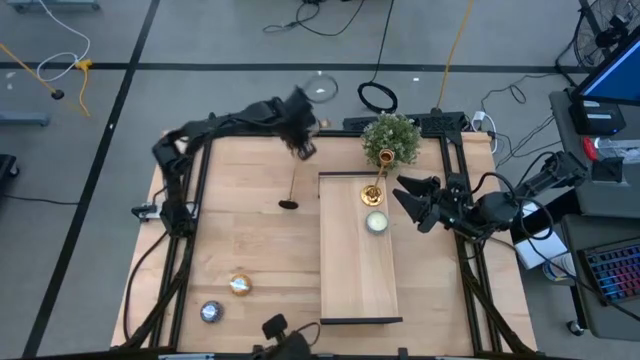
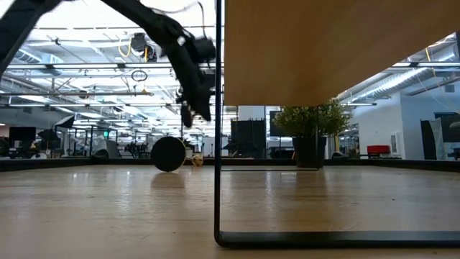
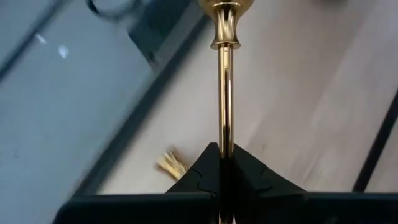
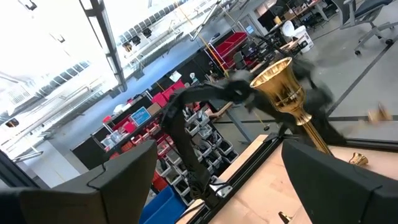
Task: Pick & Place candle stick holders
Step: Put the right gold candle holder on the shelf
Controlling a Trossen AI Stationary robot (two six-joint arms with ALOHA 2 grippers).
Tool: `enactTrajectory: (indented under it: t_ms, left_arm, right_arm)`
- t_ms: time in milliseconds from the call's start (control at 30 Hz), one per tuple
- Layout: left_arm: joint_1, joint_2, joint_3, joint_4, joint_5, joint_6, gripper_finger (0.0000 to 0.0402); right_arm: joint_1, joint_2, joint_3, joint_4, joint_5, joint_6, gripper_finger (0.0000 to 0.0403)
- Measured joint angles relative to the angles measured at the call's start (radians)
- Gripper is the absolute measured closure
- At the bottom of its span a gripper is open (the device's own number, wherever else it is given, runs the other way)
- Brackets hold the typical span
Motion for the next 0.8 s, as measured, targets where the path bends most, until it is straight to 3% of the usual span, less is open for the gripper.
enactTrajectory:
  t_ms: [167,467,633,800]
  left_arm:
    - [0.037,-0.139,0.001,0.077,0.014,-0.096,0.0389]
    - [0.018,-0.334,0.001,0.2,0.169,-0.27,0.0389]
    - [-0.09,-0.384,0.001,0.199,0.182,-0.316,0.0389]
    - [-0.269,-0.404,0.001,0.203,0.038,-0.375,0.0389]
  right_arm:
    - [0.0,0.001,0.0,0.002,-0.014,-0.003,0.006]
    - [0.0,0.001,0.0,0.012,-0.078,-0.019,0.006]
    - [0.0,-0.013,0.0,0.011,-0.176,-0.017,0.006]
    - [0.016,-0.054,0.0,0.01,-0.315,-0.017,0.006]
